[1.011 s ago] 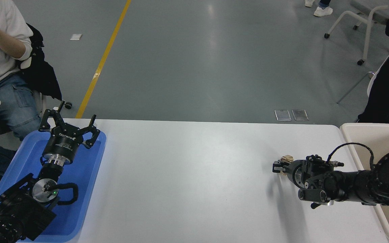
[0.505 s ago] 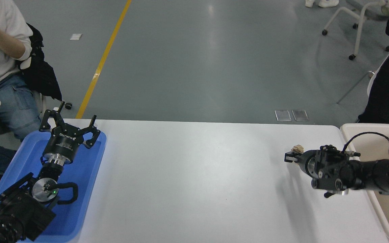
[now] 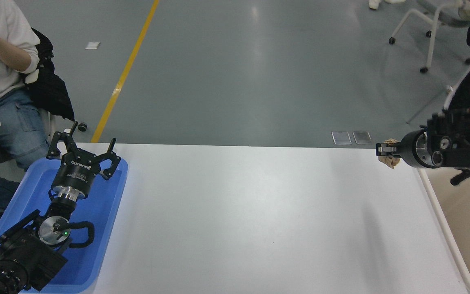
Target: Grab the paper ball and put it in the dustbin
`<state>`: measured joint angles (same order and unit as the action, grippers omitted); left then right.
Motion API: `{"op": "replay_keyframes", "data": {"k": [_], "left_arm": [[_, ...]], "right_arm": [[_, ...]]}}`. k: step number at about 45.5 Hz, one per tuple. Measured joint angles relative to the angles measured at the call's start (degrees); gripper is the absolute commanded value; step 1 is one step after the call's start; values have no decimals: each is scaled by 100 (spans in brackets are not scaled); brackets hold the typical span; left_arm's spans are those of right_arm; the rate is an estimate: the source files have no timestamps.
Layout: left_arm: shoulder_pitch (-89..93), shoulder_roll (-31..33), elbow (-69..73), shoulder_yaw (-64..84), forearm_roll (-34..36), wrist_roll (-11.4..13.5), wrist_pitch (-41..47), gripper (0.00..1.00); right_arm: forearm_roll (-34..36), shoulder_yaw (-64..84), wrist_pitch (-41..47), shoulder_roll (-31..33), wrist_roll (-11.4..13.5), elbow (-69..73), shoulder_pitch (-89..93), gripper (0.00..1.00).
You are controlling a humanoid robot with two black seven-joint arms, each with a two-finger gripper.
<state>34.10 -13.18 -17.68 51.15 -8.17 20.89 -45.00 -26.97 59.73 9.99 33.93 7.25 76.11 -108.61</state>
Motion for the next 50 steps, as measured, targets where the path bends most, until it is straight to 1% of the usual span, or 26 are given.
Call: {"op": "replay_keyframes", "data": {"k": [5,11,20,32,50], "left_arm": [[0,0,1,0,0,2,0,100],[0,0,2,0,0,2,0,100],[0,0,1,0,-1,2,0,100],[0,0,1,0,-2,2,0,100],[0,0,1,0,-2,3,0,100]], "right_arm": [[2,41,624,191,12,97,-626,0],[6,68,1163,358,13,153,-1189,0],[3,168,1734,554,16,197,-1856,0],[-3,226,1989,666,13,214,-2149,0],[-10,252,2047,705,14,221,-2194,0]]}}
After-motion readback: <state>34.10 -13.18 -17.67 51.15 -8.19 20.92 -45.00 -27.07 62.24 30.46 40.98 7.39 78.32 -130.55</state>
